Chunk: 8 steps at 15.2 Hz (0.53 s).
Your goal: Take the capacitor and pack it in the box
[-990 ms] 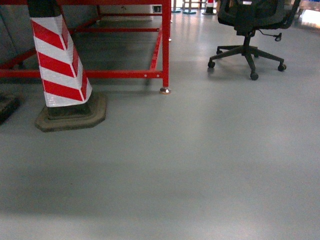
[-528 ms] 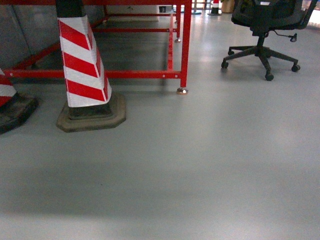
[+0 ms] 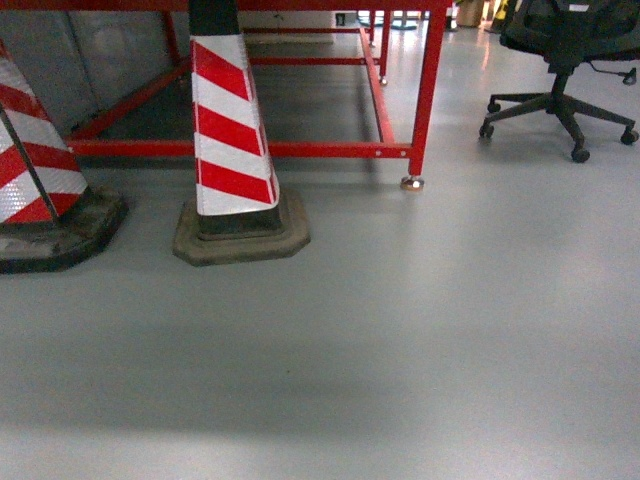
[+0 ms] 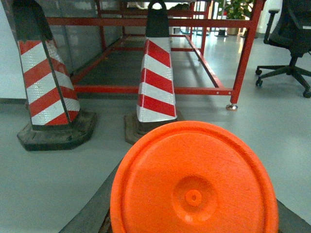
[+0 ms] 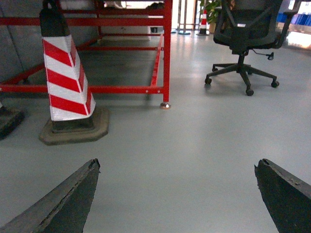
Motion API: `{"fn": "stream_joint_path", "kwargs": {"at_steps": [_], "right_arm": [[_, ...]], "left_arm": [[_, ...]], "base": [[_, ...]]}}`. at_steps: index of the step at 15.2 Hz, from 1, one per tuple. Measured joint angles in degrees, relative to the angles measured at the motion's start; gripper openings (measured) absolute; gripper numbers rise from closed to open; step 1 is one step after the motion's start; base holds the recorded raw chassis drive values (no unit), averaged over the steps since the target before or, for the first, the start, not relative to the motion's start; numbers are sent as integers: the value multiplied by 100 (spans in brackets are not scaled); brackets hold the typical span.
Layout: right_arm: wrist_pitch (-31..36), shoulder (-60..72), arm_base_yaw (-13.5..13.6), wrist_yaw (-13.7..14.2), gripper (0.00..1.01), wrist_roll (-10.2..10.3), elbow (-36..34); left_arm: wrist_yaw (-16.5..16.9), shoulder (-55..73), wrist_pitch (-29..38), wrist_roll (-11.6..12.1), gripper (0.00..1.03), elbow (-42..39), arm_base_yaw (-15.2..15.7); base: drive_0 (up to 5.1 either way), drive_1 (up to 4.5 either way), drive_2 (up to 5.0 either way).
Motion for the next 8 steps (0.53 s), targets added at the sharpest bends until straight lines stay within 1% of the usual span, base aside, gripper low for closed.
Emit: {"fn": "stream_joint_path", "kwargs": {"at_steps": [8], "right_arm": [[-22, 0, 0, 0, 98, 0, 0]], "left_arm": [[-9, 0, -9, 0, 44, 0, 0]], "base": [[-496, 241, 241]]}}
